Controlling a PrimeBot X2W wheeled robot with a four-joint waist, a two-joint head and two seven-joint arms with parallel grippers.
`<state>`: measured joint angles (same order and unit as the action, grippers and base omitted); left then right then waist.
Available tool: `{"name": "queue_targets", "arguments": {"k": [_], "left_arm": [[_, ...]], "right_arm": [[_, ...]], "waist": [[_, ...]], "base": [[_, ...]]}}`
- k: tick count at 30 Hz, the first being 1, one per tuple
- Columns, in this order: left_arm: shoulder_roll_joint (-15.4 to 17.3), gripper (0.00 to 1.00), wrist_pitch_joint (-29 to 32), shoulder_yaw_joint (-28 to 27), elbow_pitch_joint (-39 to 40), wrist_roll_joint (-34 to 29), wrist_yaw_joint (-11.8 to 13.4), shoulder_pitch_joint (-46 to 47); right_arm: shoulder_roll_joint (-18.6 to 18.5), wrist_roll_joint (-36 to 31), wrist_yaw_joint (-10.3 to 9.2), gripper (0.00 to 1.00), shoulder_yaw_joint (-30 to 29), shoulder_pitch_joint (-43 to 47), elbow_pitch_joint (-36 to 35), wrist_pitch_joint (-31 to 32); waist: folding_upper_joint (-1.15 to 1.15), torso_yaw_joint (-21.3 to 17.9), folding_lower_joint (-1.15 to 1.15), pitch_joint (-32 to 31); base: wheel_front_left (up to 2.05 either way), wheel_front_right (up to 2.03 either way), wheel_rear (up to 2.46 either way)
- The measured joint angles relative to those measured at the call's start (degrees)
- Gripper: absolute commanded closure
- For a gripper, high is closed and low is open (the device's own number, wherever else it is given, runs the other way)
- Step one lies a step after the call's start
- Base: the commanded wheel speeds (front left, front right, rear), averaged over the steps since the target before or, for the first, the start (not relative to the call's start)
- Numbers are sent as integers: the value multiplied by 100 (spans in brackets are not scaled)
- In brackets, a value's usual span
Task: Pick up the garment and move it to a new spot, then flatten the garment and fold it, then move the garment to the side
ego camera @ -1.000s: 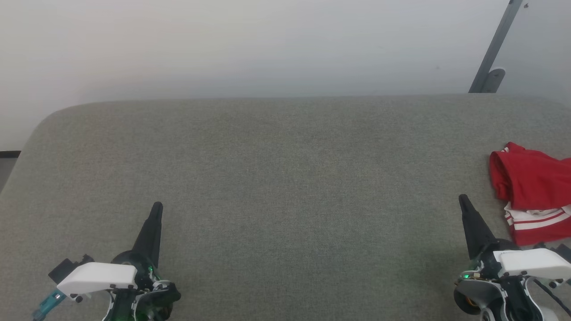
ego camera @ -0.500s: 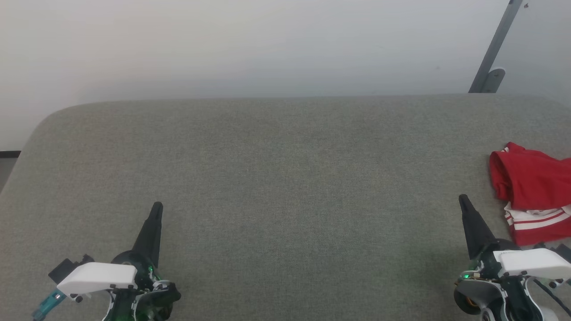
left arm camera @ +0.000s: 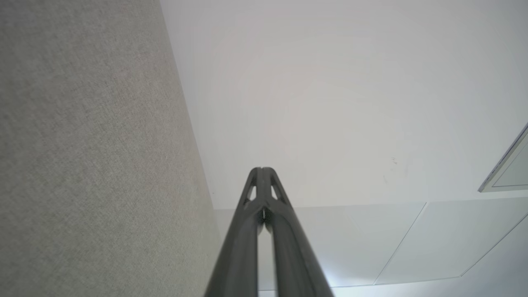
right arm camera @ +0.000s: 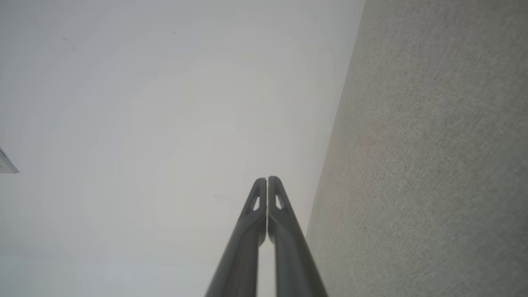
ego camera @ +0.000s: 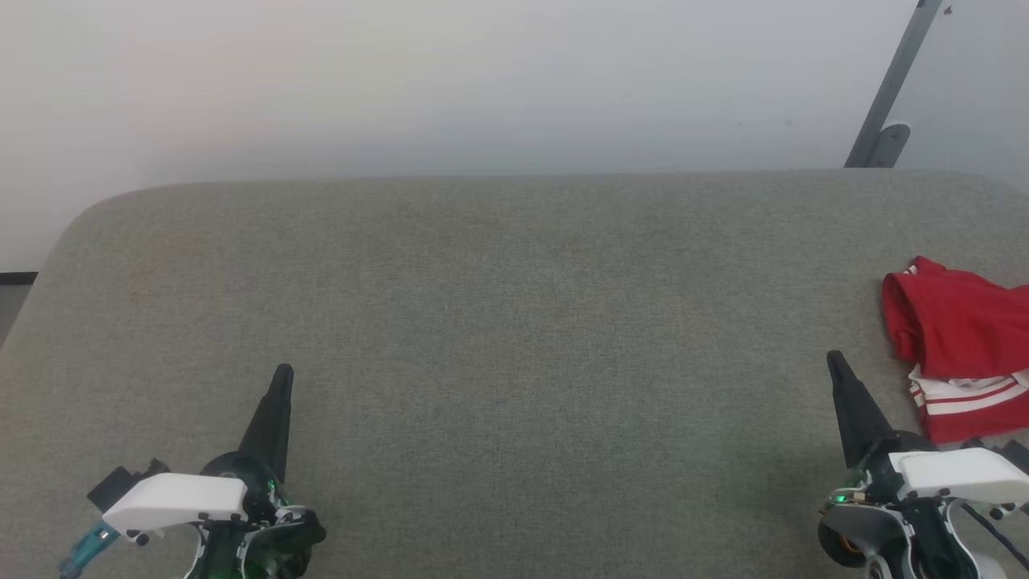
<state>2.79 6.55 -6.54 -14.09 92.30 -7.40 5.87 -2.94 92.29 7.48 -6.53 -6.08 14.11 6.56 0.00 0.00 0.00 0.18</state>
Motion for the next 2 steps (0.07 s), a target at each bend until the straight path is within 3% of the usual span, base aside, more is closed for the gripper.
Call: {"name": "queue_targets", "arguments": {"k": [2], "left_arm": [[0,100,0,0,0,0,0,0]], "right_arm": [[0,0,0,100,1,0,0,0]], "waist": [[0,0,0,0]], "base": [[0,0,0]]}}
